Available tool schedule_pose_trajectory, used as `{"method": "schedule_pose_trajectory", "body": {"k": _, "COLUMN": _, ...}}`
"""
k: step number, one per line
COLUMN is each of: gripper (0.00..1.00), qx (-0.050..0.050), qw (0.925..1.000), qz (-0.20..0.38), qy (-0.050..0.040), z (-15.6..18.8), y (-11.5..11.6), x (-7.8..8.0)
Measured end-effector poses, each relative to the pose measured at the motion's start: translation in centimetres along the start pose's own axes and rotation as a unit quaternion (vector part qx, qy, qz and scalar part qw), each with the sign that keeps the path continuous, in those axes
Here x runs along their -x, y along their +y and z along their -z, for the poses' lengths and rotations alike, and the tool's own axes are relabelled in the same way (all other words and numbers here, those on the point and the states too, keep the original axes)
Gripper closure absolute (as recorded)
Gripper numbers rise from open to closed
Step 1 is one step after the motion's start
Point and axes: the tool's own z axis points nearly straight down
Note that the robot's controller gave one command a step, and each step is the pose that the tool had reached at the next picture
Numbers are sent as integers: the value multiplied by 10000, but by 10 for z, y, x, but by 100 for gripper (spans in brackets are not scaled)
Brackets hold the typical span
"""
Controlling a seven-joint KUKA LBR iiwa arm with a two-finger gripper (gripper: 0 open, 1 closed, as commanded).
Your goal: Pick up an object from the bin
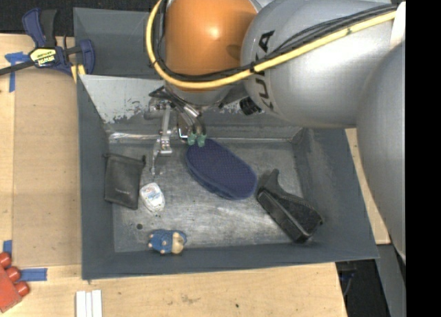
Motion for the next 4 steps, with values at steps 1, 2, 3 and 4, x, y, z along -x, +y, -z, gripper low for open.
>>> {"method": "schedule_pose_trajectory", "body": {"k": 1, "gripper": 0, "qx": 18, "qw": 9988, "qz": 484, "qy": -67, "z": -161, "y": 37, "x": -46}}
{"method": "schedule_pose_trajectory", "body": {"k": 2, "gripper": 0, "qx": 10, "qw": 9993, "qz": -368, "qy": -60, "z": -130, "y": 8, "x": -27}}
{"method": "schedule_pose_trajectory", "body": {"k": 3, "gripper": 0, "qx": -4, "qw": 9874, "qz": 1585, "qy": -29, "z": -132, "y": 8, "x": -48}}
{"method": "schedule_pose_trajectory", "body": {"k": 4, "gripper": 0, "qx": -9, "qw": 8816, "qz": 4720, "qy": -69, "z": -159, "y": -2, "x": -27}}
